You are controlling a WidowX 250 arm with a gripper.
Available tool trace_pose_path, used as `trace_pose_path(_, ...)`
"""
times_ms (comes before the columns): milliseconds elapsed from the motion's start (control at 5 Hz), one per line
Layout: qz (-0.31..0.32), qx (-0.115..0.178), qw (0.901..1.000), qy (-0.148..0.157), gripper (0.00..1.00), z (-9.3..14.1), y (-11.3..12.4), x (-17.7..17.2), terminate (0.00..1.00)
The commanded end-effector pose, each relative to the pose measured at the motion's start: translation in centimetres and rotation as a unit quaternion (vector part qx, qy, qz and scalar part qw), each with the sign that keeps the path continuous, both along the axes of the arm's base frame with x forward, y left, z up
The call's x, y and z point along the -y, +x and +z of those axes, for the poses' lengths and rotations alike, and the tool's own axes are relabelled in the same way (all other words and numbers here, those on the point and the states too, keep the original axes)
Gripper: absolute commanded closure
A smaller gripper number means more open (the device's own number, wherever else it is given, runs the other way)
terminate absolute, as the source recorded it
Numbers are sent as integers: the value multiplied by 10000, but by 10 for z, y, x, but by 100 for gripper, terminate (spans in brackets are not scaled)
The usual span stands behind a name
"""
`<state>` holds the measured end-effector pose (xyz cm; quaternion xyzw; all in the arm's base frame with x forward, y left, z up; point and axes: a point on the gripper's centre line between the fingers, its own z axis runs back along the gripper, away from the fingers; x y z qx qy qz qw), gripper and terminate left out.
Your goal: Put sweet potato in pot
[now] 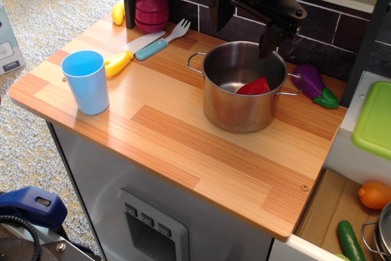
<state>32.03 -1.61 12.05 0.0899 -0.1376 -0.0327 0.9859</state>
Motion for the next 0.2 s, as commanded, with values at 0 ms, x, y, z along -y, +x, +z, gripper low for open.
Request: trace_pose_path(0, -9, 304, 9995, -53, 0, 18, 3, 1, 100)
